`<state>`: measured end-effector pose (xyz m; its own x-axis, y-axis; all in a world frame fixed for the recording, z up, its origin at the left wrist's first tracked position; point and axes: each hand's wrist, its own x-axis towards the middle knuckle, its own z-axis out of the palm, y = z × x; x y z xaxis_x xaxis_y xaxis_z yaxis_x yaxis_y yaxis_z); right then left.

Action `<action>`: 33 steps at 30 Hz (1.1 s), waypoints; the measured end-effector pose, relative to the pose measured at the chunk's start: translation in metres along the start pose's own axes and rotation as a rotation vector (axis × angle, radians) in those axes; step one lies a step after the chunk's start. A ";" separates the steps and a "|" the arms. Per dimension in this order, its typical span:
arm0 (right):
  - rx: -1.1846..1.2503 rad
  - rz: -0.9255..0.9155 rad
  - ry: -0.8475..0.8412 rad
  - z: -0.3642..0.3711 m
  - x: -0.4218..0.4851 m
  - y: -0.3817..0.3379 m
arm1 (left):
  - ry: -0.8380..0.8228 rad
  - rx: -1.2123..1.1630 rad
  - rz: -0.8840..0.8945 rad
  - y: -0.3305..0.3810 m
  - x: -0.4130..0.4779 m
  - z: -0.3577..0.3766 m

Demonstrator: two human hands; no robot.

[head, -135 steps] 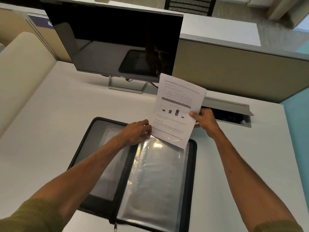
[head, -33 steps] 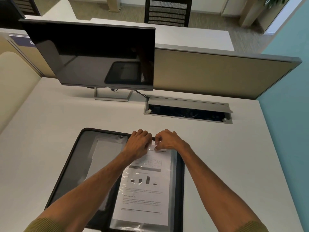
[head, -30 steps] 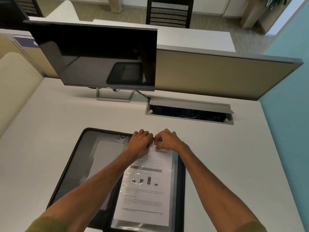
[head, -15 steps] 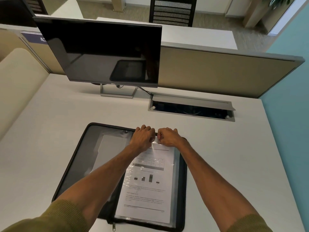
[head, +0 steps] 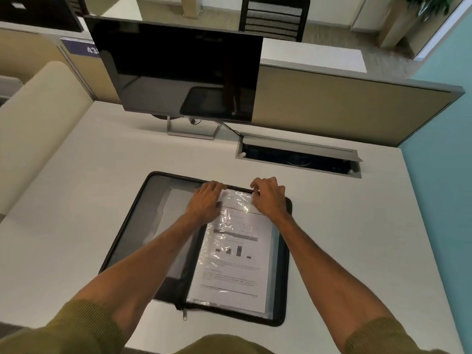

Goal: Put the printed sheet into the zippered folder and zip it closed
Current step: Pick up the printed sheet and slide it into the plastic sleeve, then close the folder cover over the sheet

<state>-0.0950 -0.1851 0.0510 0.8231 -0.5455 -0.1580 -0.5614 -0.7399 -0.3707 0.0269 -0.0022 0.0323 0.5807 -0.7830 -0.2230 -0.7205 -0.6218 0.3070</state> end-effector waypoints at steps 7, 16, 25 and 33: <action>0.044 -0.014 0.065 0.024 -0.032 -0.037 | 0.128 -0.028 -0.103 -0.050 -0.062 0.002; 0.112 0.088 0.126 0.071 -0.090 -0.087 | 0.182 0.027 -0.396 -0.130 -0.119 -0.006; 0.070 0.193 0.111 0.098 -0.129 -0.110 | 0.187 -0.246 -0.570 -0.168 -0.131 -0.009; 0.112 0.171 -0.030 0.086 -0.132 -0.113 | 0.299 -0.370 -0.569 -0.173 -0.136 -0.030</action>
<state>-0.1327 0.0048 0.0349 0.7198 -0.6462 -0.2535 -0.6815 -0.5883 -0.4353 0.0841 0.2119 0.0374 0.9428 -0.2703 -0.1950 -0.1335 -0.8422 0.5224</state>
